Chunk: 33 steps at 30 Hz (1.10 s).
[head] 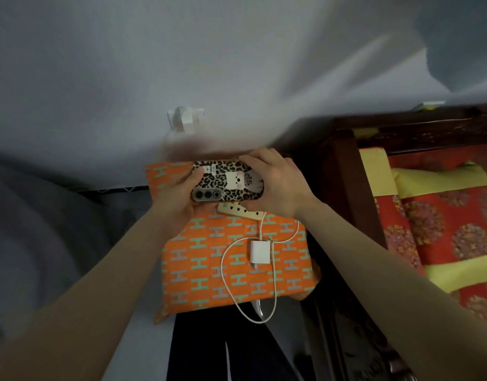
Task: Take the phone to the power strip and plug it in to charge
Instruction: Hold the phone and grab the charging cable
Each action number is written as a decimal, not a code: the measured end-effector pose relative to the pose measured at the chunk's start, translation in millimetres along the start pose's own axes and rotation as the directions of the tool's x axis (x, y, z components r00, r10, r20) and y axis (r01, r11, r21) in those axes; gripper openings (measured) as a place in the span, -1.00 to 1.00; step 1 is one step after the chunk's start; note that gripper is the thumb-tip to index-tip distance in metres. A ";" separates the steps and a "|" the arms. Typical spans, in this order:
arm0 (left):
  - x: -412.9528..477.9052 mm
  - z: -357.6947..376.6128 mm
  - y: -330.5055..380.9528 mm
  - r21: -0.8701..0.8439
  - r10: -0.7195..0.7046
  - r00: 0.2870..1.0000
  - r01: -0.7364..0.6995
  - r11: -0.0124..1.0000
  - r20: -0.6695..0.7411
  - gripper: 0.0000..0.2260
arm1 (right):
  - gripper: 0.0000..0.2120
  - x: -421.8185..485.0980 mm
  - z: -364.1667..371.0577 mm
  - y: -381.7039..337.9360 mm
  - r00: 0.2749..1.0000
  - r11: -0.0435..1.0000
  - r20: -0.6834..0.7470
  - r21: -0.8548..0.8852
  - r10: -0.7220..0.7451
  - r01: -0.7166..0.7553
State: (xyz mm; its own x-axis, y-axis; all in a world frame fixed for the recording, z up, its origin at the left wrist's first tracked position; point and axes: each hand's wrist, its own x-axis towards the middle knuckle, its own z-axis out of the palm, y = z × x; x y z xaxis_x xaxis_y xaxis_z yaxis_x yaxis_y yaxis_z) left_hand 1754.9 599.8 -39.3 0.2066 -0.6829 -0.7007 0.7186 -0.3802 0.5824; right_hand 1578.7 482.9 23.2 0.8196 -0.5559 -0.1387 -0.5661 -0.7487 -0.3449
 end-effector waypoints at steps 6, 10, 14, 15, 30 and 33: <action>29.0 -0.8 -49.7 -0.336 -0.057 0.998 0.061 0.940 0.019 -0.50 | -0.22 11.6 46.7 15.6 0.993 0.995 -0.102 0.089 0.053 -0.044; 37.1 7.5 -74.8 -0.407 -0.053 0.998 0.039 0.913 -0.023 -0.48 | -0.22 8.0 75.1 20.6 0.997 0.996 -0.068 0.086 0.033 -0.027; 42.7 2.9 -83.3 -0.418 -0.069 0.990 0.012 0.908 -0.122 -0.46 | -0.30 -2.3 95.9 38.7 0.994 0.959 -0.052 0.275 0.092 -0.075; 43.4 -0.1 -84.9 -0.421 -0.079 0.987 0.013 0.907 -0.138 -0.45 | -0.39 -8.7 101.3 45.0 0.984 0.919 -0.073 0.374 0.162 -0.124; 40.8 -26.9 -116.4 -0.602 -0.136 0.980 0.021 0.798 -0.146 -0.61 | -0.89 -130.3 197.1 76.7 0.717 0.613 0.166 0.412 0.677 -0.674; 39.6 -25.5 -120.2 -0.624 -0.148 0.975 0.013 0.782 -0.165 -0.55 | -0.92 -124.7 204.3 76.0 0.728 0.612 0.157 0.442 0.667 -0.656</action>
State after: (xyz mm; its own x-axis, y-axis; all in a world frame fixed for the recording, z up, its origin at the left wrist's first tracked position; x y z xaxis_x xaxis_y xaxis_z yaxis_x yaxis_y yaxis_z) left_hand 1693.6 634.3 -147.6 0.2051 -0.5067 -0.8374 0.9784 0.0833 0.1893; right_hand 1451.4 569.1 -175.4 0.2328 -0.8475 -0.4769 -0.8450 0.0664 -0.5306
